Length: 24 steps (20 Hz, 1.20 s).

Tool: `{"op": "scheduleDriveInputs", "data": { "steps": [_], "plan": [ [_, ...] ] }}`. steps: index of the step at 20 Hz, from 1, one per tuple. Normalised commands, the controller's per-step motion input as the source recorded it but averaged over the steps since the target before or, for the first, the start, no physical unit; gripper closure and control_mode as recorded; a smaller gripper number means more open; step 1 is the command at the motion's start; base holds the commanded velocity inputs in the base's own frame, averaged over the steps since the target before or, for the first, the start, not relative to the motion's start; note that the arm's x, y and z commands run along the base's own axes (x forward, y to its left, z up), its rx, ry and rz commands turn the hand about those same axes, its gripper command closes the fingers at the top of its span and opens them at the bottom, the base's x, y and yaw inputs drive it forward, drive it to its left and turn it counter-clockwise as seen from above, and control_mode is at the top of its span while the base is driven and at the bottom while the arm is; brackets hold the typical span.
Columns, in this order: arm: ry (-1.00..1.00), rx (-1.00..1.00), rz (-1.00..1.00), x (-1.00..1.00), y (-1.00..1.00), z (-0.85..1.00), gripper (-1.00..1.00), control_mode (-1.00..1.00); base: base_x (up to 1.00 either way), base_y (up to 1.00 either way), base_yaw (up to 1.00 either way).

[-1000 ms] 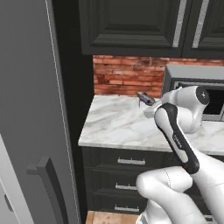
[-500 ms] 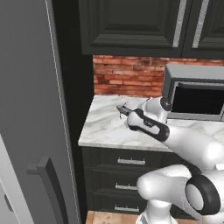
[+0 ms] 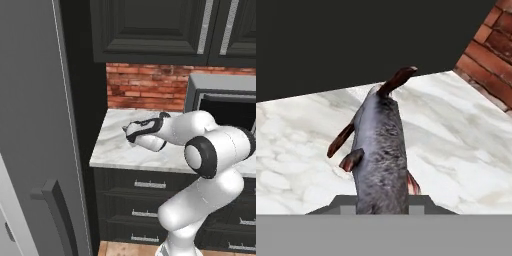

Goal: Open the fridge, remove the peach, onion, and fish, and place them on any counter.

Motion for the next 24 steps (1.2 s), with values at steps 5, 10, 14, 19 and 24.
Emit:
{"op": "scheduleDriveInputs", "data": {
  "steps": [5,10,14,19,24],
  "plan": [
    [0.11,-0.11,-0.03,0.63,0.00,-0.27,1.00,-1.00,0.00,0.00,0.00],
    [0.16,-0.08,-0.04,0.56,0.00,-0.27,1.00,-1.00,0.00,0.00,0.00],
    [0.16,-0.02,-0.01,0.67,0.00,-0.21,1.00,-1.00,0.00,0.00,0.00],
    [0.14,0.00,0.00,0.70,0.00,-0.17,1.00,-1.00,0.00,0.00,0.00],
    [0.07,-0.01,0.00,0.13,-0.02,-0.17,-1.00,-1.00,0.00,0.00,0.00]
  ]
}}
